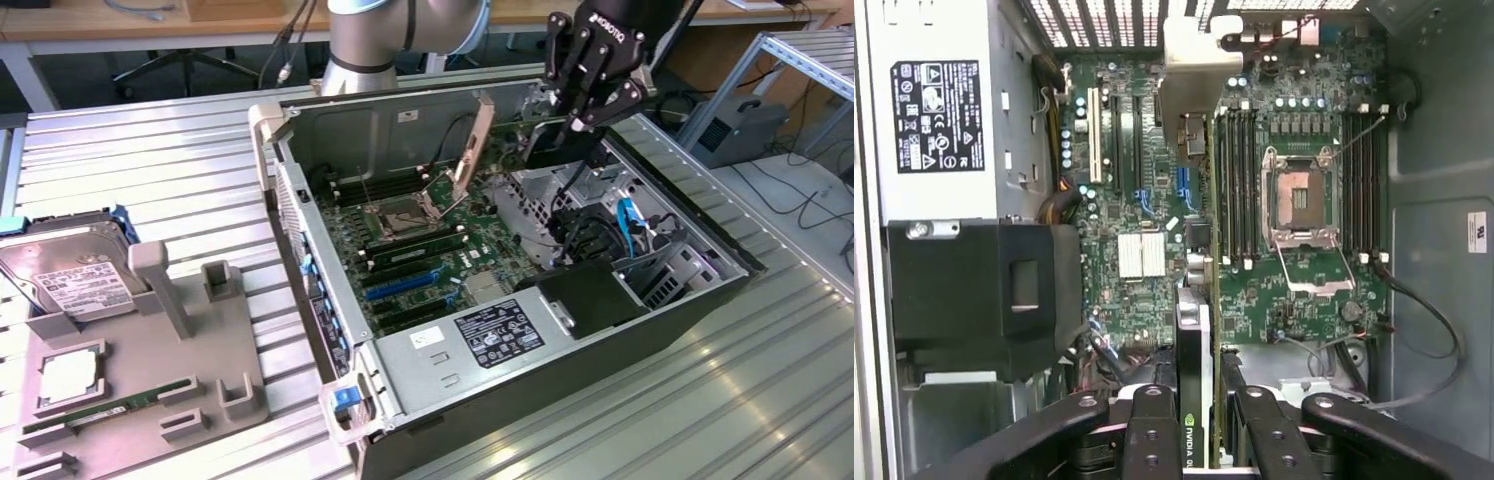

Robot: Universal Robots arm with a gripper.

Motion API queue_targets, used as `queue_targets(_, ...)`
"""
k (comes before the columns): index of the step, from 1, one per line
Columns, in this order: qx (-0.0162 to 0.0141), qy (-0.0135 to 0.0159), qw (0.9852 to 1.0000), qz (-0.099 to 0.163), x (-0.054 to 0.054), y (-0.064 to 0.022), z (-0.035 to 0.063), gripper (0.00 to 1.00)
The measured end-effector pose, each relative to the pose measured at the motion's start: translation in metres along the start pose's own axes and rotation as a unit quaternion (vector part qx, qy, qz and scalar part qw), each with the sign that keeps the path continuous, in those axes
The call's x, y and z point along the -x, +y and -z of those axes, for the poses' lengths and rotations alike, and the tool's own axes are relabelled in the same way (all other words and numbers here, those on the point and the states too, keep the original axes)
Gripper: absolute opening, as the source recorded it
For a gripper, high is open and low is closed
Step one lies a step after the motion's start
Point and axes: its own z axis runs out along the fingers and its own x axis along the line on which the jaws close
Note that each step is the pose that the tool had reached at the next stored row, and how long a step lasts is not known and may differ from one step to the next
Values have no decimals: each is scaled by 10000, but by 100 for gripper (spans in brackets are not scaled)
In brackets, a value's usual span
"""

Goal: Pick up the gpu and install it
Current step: 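Insert the gpu into the slot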

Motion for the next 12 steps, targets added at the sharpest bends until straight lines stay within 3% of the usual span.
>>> queue_targets(8,-10,-3,10000,-89,-19,377,-155,27)
queue_targets(12,-23,-3,10000,-89,-25,471,-227,27)
